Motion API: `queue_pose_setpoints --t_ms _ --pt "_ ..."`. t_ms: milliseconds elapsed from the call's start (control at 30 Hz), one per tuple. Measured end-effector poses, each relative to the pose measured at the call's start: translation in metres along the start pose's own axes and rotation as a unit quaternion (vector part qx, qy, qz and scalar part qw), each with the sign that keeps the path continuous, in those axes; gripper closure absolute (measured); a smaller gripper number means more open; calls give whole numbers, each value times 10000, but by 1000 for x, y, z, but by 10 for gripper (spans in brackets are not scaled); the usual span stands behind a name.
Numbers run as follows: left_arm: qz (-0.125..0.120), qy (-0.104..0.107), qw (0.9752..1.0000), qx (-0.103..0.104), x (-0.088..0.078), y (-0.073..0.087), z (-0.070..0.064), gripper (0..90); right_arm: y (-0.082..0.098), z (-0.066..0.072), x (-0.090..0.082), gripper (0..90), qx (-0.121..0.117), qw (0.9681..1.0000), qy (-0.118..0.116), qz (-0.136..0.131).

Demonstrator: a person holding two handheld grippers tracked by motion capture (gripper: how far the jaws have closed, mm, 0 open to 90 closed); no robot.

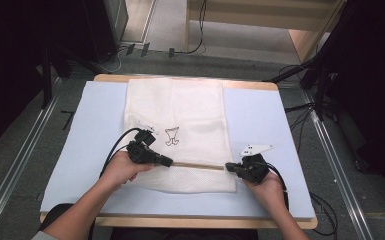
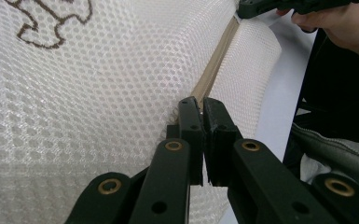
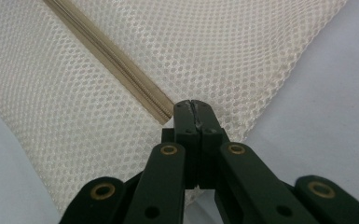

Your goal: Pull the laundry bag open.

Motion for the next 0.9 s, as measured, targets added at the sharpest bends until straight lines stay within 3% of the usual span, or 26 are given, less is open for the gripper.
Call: queue_pose_setpoints --t_ms 900 --pt "10 46 9998 -170 -8 5 9 891 -1 0 0 900 -122 9999 -10 19"
Point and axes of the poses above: each handheld gripper's, and its own axes: x roughly forward along the jaws, y roughly out of its underside, z roughly to its left, the point moved 3 cm from there along x, roughly forward along the jaws, and after that the axes turned 4 degrees about -x, right-handed, at the moved point
